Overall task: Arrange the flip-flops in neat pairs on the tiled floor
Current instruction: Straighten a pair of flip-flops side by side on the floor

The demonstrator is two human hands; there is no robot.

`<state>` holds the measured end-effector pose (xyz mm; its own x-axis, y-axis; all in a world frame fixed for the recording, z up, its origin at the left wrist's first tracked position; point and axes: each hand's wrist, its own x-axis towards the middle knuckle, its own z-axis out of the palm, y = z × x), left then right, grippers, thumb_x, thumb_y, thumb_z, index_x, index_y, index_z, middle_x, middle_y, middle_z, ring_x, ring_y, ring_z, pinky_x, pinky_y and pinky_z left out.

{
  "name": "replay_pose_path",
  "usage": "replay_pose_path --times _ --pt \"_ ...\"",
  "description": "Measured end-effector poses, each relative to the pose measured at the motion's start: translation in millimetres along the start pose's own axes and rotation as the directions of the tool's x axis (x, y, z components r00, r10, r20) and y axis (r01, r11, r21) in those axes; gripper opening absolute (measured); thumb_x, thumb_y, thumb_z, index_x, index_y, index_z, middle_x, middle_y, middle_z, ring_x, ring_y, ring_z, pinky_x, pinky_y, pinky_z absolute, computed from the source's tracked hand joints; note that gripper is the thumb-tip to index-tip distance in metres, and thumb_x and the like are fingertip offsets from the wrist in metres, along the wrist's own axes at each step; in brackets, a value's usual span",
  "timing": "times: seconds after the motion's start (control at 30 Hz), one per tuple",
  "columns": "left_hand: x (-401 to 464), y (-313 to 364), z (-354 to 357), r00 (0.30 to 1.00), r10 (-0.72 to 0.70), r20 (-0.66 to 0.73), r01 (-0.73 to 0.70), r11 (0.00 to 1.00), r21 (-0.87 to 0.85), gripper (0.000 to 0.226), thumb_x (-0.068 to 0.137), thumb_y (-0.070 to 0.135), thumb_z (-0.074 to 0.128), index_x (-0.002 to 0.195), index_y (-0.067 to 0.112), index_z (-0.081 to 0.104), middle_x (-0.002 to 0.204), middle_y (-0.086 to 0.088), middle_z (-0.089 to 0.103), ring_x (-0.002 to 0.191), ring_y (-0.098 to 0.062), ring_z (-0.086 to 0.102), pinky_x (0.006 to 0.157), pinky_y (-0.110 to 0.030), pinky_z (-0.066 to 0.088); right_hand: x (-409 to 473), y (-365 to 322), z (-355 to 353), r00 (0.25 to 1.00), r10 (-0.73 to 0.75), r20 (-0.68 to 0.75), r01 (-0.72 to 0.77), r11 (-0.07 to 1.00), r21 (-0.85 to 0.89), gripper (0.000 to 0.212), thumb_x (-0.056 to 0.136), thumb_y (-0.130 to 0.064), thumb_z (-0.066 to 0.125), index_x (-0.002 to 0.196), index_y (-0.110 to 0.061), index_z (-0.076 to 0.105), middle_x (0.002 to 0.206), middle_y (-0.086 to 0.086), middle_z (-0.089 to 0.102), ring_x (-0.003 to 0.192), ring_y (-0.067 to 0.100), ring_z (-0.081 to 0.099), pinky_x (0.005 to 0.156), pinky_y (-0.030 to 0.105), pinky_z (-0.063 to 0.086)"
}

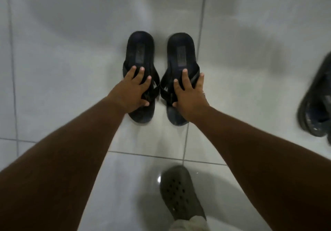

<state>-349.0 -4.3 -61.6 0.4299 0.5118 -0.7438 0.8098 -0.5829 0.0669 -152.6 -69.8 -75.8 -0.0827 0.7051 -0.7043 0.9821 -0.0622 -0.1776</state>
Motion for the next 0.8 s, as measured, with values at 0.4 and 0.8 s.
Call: replay_pose_path --times 0.4,0.8 --pt "-17 -38 15 1.000 -0.007 -0.005 0.007 0.996 -0.084 0.088 0.091 0.054 0.048 0.156 0.016 0.001 0.164 -0.015 -0.010 0.150 -0.037 -0.016 0.122 -0.048 0.004 13 -56 6 0.996 0.076 0.043 -0.076 0.997 0.003 0.080 0.096 -0.042 0.051 0.155 -0.021 0.000 0.160 0.012 -0.026 0.138 0.058 -0.023 0.115 0.064 0.012" --pt "-56 44 -77 0.999 -0.024 0.025 0.024 1.000 0.011 0.106 0.077 0.071 0.054 0.156 0.022 0.003 0.166 -0.008 -0.003 0.152 -0.035 -0.006 0.117 -0.060 0.018 -57 31 -83 0.994 0.091 -0.064 -0.070 0.961 0.267 0.068 0.099 -0.039 0.044 0.153 -0.036 0.005 0.165 0.004 -0.010 0.149 0.039 -0.009 0.110 0.066 0.020"
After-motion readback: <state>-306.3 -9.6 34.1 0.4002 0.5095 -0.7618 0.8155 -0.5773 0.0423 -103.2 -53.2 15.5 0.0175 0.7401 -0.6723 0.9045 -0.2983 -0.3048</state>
